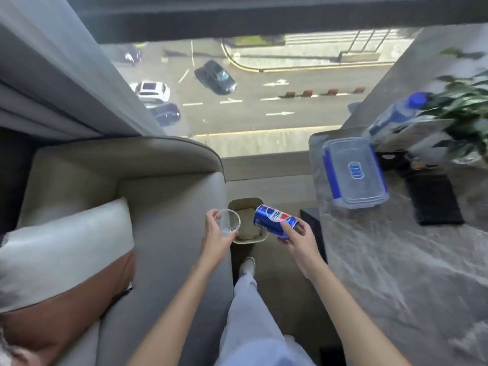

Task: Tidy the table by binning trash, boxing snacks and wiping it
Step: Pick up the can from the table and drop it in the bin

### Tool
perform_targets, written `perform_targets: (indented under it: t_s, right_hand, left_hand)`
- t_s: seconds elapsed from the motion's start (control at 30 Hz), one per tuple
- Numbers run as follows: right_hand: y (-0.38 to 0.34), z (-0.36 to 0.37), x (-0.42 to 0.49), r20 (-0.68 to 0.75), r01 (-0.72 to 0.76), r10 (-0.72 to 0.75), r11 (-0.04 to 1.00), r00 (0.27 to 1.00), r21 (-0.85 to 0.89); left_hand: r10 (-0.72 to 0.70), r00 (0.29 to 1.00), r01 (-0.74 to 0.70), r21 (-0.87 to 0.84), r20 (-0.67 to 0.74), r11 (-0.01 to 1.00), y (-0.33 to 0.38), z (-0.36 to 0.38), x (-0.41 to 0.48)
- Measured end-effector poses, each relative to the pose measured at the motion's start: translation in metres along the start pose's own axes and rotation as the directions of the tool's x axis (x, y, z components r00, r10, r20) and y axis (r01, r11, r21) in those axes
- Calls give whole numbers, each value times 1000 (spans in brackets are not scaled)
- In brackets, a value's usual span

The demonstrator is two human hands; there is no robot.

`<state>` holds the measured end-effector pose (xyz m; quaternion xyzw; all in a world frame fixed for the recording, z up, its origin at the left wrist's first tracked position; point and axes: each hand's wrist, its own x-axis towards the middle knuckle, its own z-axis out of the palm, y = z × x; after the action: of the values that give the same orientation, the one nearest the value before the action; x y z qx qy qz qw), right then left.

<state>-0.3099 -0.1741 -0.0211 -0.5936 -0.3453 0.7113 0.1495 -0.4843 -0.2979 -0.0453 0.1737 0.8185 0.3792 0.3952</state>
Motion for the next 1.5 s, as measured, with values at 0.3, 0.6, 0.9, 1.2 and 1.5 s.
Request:
perform_targets:
  t_s: [0.3, 0.6, 0.9, 1.2, 1.5]
  right_hand:
    - [139, 26, 201, -128, -419, 418, 908, 899, 18]
    - [240, 46, 387, -171, -547, 607, 782, 776, 299]
    - [289, 61, 509, -244, -599, 624, 781, 742, 175]
    - [293, 57, 493, -147, -175, 96, 572, 985, -801]
    - [197, 51, 333, 219, 205, -197, -92, 955, -974]
  left_hand:
    - [-270, 961, 265, -73, -65, 962, -157, 94, 167]
    - [-233, 973, 232, 89, 4, 969, -265, 213, 298]
    - [-343, 938, 305, 338, 56, 890, -332, 266, 403]
    - [-243, 951, 37, 708, 193, 705, -324, 253, 385]
    - [-40, 905, -351, 795, 424, 495, -191, 166, 275]
